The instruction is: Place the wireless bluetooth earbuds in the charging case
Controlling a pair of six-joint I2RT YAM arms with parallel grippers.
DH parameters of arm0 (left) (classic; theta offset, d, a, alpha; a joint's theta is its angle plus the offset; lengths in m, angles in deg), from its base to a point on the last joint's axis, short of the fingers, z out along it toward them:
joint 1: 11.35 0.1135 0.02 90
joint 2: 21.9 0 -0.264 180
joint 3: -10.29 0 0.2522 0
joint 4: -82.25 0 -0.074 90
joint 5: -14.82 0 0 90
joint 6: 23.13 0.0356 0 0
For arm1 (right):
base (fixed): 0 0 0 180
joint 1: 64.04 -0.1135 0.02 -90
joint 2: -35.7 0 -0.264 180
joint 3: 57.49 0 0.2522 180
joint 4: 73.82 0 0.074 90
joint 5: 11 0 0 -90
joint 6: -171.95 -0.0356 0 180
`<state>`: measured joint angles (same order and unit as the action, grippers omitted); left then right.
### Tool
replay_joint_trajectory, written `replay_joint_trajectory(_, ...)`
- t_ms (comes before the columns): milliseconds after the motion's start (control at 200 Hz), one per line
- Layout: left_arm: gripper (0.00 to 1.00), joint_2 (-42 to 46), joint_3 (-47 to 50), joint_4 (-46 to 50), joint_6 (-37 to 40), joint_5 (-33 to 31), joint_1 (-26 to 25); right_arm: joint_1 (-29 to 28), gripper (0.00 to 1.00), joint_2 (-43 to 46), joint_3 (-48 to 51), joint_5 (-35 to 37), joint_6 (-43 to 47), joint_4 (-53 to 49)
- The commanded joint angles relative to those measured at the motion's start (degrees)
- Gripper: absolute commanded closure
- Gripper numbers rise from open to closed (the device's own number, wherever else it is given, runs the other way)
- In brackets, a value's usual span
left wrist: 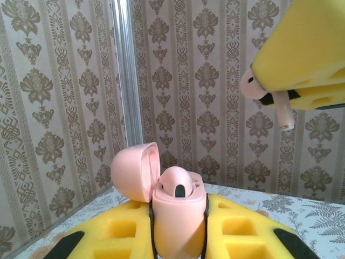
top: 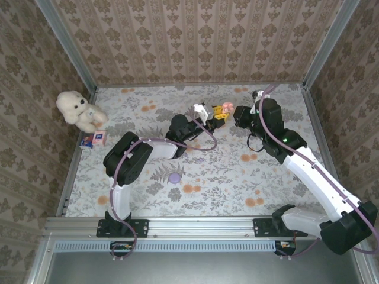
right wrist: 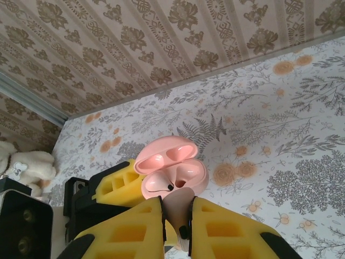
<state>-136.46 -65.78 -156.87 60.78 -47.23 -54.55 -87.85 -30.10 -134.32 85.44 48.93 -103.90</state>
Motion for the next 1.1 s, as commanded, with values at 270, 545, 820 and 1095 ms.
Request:
replay_joint_trajectory(270, 1.0, 0.9, -1.3, -2.1, -1.7, 2.6, -1.2, 0.8, 0.83, -1.8, -2.3, -1.7, -0.8, 3.0)
replay_joint_trajectory(545, 1.0, 1.9, -1.0, -2.1, -1.8, 2.9, -1.6, 1.1, 0.83, -2.3, -2.2, -1.9, -0.9, 3.1)
replay_joint_trajectory(820, 1.0, 2.9, -0.9, -2.1, -1.9, 3.3, -1.8, 1.5, 0.83, -2.8, -1.9, -1.9, -0.8, 3.2)
replay_joint_trajectory(1095, 1.0, 3.4, -1.0, -2.1, -1.9, 3.5, -2.2, 1.8, 0.83, -3.2, -1.9, -2.1, -0.9, 3.1)
